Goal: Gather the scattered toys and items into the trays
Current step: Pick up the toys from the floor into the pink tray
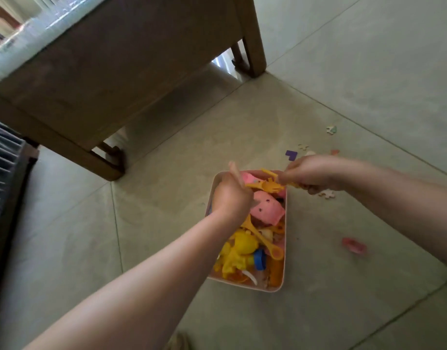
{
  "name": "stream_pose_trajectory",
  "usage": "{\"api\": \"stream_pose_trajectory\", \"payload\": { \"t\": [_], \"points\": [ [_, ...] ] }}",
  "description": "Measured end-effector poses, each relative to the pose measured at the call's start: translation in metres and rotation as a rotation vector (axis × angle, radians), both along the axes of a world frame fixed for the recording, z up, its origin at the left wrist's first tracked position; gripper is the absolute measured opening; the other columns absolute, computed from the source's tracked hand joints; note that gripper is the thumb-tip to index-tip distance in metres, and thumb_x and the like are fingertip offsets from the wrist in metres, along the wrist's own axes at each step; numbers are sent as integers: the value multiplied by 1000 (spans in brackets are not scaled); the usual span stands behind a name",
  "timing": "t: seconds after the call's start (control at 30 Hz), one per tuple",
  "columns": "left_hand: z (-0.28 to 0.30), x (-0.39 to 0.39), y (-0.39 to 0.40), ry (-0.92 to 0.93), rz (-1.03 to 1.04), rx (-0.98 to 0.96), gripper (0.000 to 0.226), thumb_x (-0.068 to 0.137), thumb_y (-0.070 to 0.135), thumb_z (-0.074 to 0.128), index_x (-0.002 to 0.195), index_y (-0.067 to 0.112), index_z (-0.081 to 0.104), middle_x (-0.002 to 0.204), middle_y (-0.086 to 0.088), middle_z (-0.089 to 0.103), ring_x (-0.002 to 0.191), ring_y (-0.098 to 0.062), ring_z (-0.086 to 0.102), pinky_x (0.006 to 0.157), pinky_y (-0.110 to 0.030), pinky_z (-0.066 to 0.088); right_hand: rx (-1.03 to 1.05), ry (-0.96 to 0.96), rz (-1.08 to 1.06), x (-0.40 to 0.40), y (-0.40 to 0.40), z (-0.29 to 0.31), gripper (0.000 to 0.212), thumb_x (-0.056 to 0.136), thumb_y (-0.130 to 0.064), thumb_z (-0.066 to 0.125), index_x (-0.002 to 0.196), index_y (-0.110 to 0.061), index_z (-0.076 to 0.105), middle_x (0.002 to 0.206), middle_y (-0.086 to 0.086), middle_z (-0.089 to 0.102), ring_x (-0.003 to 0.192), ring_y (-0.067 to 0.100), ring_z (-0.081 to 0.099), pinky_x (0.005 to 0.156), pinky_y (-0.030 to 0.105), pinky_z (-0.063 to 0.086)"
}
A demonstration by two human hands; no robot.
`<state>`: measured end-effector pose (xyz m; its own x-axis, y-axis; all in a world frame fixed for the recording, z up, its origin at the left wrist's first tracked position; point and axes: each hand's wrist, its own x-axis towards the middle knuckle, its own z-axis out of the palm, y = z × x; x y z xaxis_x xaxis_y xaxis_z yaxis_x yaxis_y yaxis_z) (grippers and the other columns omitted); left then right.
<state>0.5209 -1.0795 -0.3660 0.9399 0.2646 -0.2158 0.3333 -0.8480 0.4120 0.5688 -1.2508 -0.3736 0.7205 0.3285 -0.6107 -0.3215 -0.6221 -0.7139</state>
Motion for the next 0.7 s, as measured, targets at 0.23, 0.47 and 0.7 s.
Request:
{"api": "stream_pose_trajectory", "payload": {
  "t": [0.23,0.47,0.7],
  "points": [
    [-10,-23,32,10,-184,66,43,96,35,44,138,31,36,119,-3,63,94,-24,64,70,-28,47,0,-20,99,-44,34,-8,39,88,-53,58,105,-18,59,90,3,61,78,17,62,59,25,53],
    [-11,-37,17,-28,-266,277,34,100,35,38,131,23,42,126,-1,53,106,-23,57,79,-33,48,-59,-257,-79,-38,12,-30,26,90,-42,60,98,-18,67,88,1,68,79,17,65,74,33,56],
    [-11,8,-39,-134,-336,233,33,93,23,53,125,27,49,124,3,51,108,-16,53,81,-30,51,-260,-419,-279,3,-47,-86,28,85,-13,56,113,-18,60,114,12,60,98,28,60,72,26,37]
  ]
}}
